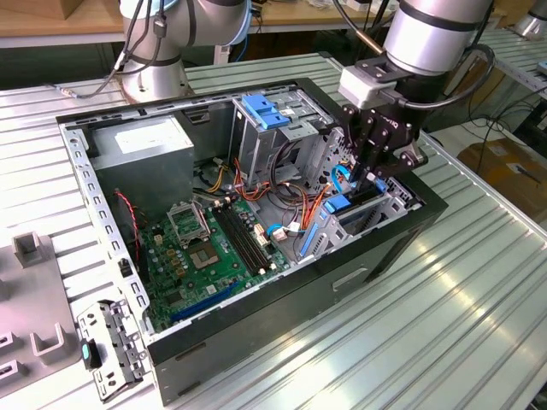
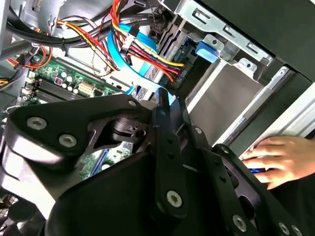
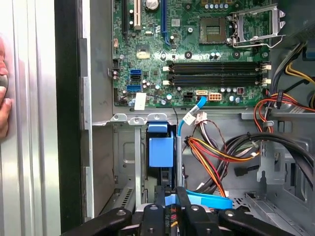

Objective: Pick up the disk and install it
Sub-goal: 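Insert the second disk wire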

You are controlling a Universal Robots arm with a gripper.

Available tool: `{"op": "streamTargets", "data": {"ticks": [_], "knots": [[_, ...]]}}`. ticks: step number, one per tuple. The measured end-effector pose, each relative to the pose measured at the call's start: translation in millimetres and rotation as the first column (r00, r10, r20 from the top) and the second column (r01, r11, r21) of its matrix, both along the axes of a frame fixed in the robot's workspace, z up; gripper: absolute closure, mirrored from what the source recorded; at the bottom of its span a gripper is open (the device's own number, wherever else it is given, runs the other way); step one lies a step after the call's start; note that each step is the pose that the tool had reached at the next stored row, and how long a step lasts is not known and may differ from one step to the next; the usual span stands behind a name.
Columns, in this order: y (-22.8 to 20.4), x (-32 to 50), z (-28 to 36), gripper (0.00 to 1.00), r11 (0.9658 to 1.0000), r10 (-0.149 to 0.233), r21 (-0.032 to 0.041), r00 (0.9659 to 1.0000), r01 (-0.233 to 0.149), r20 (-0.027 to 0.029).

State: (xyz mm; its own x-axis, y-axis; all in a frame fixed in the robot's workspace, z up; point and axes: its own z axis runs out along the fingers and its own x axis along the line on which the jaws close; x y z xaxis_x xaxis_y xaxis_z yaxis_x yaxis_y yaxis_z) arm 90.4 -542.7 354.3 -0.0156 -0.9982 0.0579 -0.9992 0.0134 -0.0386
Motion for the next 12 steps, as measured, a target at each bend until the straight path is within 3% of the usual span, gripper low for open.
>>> {"op": "streamTargets", "data": {"ticks": [1,3,12], "knots": [[0.0,0.0,0.2,0.78,1.0,0.0,-0.0003,1.0,0.0,0.0],[0.0,0.0,0.3,0.89,1.0,0.0,-0.0003,1.0,0.0,0.0],[0.0,0.0,1.2,0.89,1.0,0.0,-0.0002,1.0,0.0,0.0]]}}
